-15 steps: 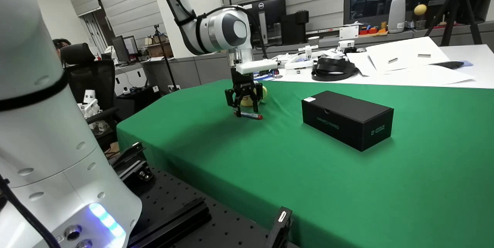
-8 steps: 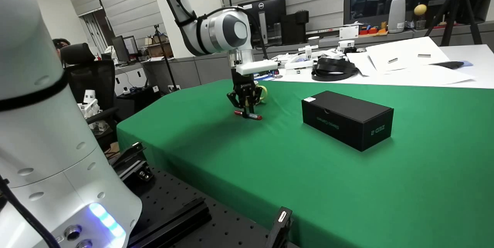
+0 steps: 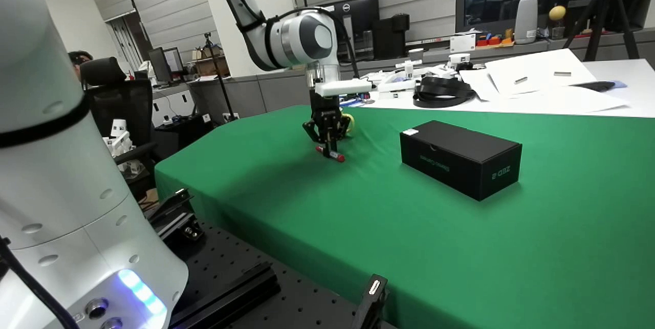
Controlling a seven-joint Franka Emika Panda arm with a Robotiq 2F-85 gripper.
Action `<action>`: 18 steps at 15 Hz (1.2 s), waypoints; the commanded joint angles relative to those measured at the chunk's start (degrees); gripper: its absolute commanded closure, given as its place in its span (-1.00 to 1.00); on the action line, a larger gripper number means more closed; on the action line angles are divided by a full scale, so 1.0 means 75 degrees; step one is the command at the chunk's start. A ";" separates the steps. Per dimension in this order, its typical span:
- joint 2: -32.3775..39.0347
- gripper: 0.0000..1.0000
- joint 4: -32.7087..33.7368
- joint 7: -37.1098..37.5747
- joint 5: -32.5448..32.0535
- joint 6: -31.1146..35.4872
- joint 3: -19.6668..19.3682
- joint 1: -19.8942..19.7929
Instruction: Put the marker in the cup
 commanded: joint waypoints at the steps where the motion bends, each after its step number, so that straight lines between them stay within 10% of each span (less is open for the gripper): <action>1: -0.0131 0.89 0.0259 -0.0177 0.0098 -0.0636 0.0193 -0.0304; 18: -0.1092 0.89 0.0965 -0.2179 0.0380 -0.2399 0.0401 -0.0414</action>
